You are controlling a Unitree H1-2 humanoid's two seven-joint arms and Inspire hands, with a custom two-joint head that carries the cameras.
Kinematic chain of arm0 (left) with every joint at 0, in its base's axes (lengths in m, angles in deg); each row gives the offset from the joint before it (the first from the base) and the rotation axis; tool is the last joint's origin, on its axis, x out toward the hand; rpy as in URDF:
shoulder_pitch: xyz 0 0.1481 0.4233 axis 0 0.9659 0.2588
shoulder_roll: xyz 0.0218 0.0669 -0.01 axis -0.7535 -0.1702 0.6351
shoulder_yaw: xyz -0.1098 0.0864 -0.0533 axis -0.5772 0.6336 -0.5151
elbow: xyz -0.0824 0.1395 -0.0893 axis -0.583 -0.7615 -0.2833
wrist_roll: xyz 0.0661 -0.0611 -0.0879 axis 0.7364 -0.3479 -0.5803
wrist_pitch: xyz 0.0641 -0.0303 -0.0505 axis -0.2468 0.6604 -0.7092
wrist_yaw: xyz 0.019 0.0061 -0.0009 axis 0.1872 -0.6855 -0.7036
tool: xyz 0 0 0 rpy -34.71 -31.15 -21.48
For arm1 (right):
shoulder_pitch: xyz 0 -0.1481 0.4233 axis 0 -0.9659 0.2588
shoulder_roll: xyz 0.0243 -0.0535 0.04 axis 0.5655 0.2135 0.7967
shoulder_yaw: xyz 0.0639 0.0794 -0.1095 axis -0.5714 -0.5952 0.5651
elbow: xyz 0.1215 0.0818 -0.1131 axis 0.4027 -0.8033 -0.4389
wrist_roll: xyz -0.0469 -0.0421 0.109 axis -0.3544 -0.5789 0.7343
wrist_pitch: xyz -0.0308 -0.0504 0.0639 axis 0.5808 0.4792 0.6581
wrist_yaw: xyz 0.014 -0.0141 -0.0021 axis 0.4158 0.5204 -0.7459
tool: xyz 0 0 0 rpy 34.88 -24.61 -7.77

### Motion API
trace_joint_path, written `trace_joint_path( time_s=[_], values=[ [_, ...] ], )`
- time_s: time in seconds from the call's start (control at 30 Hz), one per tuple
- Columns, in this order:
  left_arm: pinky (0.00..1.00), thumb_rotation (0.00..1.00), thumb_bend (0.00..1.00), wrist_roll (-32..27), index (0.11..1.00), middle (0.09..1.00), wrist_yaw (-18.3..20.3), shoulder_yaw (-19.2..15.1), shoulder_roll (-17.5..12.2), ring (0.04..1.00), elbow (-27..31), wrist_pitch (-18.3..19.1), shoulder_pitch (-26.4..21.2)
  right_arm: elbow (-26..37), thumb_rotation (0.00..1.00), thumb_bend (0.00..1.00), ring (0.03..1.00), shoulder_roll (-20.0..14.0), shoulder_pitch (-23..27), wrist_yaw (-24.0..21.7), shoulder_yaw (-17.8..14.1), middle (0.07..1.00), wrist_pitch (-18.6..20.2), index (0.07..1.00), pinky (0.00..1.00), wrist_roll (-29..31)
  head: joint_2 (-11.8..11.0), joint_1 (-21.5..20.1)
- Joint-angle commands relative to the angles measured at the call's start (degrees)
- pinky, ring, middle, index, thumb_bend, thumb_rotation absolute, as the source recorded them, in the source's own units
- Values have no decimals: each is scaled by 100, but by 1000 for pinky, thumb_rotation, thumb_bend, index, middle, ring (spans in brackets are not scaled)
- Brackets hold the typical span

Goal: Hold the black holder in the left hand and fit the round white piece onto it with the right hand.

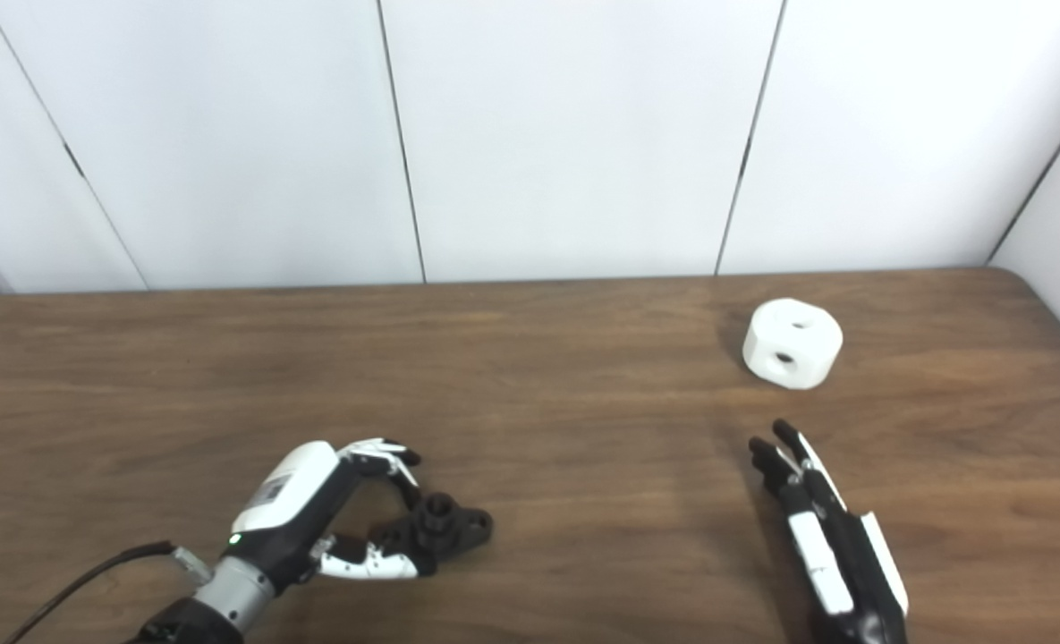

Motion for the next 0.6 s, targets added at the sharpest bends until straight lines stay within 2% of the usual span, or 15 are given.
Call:
trace_joint_path(
  time_s=[0.0,0.1,0.2,0.37,0.57],
  values=[
    [817,47,519,279,486,796,53,174,-37,882,157,-348,7,255,854,604,910,197,-26,58,84,880,54,944,942,-45,55,-66],
    [893,49,519,665,486,796,63,363,-60,880,186,-589,54,390,860,595,916,222,-17,134,168,875,198,944,946,-38,163,-152],
    [917,49,519,993,486,798,153,512,-12,884,234,-722,103,488,865,602,923,217,-4,192,233,882,314,948,954,-34,219,-194],
    [916,49,519,1338,486,801,281,696,96,890,242,-934,188,614,886,611,925,220,8,318,324,880,457,945,958,-186,305,-301],
    [883,48,520,1453,486,793,231,751,223,878,120,-1146,311,731,893,625,932,241,-5,369,368,886,563,945,966,-192,365,-383]
  ],
)
